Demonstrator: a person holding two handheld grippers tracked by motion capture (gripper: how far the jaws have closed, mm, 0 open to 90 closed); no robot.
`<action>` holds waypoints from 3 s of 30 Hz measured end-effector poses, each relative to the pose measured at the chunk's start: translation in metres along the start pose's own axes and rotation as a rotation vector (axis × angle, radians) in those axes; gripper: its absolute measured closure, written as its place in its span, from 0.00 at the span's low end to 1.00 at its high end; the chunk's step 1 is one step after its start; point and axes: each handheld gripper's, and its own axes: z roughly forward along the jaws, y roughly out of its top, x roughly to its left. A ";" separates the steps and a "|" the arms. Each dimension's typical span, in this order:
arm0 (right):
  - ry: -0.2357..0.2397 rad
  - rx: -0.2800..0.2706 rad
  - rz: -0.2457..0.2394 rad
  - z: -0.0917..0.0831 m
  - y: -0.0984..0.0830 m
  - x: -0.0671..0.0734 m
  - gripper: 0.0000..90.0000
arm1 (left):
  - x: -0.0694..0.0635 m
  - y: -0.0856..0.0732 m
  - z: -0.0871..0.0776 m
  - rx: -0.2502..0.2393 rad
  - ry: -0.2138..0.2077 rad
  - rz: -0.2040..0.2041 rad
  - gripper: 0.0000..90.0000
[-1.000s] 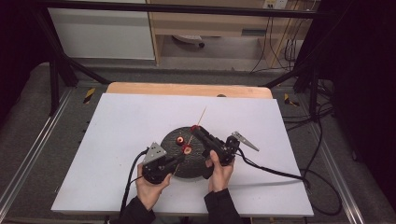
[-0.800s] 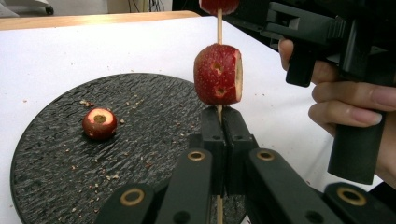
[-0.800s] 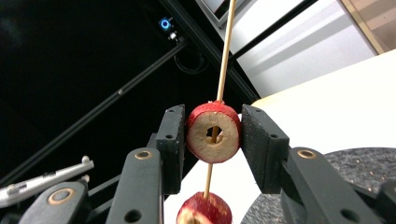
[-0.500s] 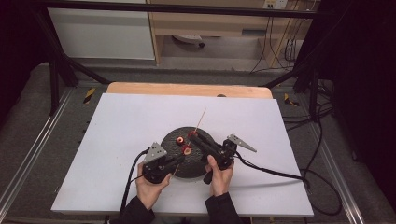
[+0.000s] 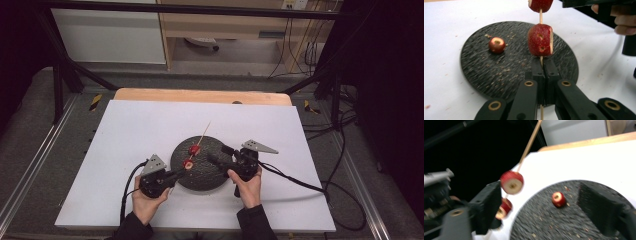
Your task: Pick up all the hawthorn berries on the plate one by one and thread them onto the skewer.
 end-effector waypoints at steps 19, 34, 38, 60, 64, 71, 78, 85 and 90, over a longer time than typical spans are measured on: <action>-0.078 0.325 -0.176 0.003 0.001 -0.010 0.03 | 0.036 -0.028 -0.043 0.095 0.061 0.040 0.98; -0.138 0.478 -0.272 0.044 0.029 0.004 0.04 | 0.050 -0.041 -0.064 0.124 0.080 0.042 0.98; -0.142 0.511 -0.276 0.059 0.033 0.004 0.04 | 0.051 -0.042 -0.064 0.135 0.086 0.053 0.98; -0.204 0.637 -0.304 0.131 0.039 0.002 0.22 | 0.056 -0.044 -0.064 0.147 0.101 0.038 0.98; -0.211 0.660 -0.280 0.139 0.035 -0.003 0.29 | 0.056 -0.044 -0.063 0.151 0.100 0.036 0.98; -0.200 0.684 -0.251 0.146 0.031 -0.008 0.44 | 0.056 -0.044 -0.063 0.155 0.099 0.040 0.98; -0.193 0.699 -0.210 0.151 0.028 -0.012 0.57 | 0.056 -0.044 -0.063 0.156 0.097 0.039 0.98; -0.184 0.720 -0.197 0.153 0.026 -0.014 0.69 | 0.056 -0.044 -0.062 0.156 0.095 0.037 0.98; -0.185 0.733 -0.184 0.153 0.027 -0.016 0.69 | 0.056 -0.044 -0.061 0.158 0.092 0.036 0.98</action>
